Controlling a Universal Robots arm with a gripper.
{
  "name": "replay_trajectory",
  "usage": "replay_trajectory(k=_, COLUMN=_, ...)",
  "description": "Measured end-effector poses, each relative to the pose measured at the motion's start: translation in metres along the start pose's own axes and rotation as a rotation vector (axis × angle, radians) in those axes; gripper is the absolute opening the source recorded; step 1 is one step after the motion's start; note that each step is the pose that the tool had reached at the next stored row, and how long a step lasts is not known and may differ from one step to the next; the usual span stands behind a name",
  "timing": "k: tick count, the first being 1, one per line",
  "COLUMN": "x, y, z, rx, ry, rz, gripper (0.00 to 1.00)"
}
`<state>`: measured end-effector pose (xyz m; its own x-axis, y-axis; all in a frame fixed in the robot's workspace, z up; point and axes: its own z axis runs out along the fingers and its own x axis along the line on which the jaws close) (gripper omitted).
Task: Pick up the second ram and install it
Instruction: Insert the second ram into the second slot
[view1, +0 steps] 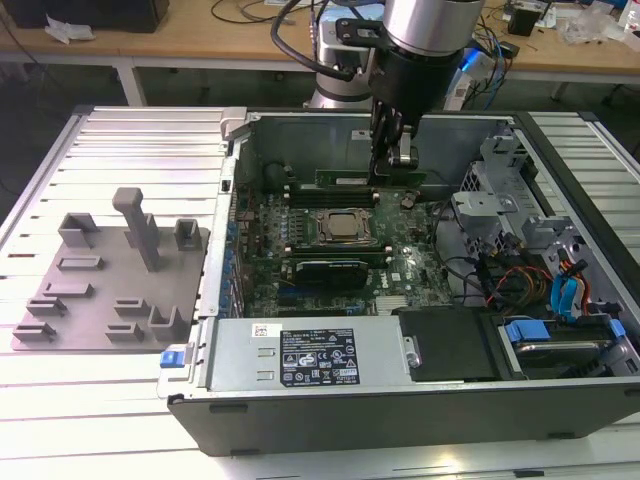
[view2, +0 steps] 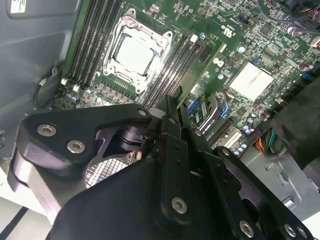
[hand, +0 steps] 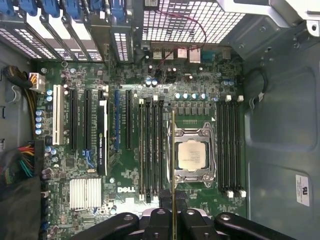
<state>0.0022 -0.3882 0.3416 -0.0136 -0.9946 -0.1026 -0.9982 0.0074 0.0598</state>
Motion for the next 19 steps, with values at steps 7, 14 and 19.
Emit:
replay_trajectory(k=7, x=0.0016, y=-0.0007, z=0.0128, rx=0.0, ry=0.0001, rz=0.0, gripper=0.11)
replay_trajectory(k=14, x=0.0029, y=-0.0013, z=0.0226, rx=0.0, ry=0.0002, rz=0.0, gripper=0.11)
replay_trajectory(k=19, x=0.0036, y=-0.0017, z=0.0283, rx=0.0, ry=0.0001, rz=0.0, gripper=0.11)
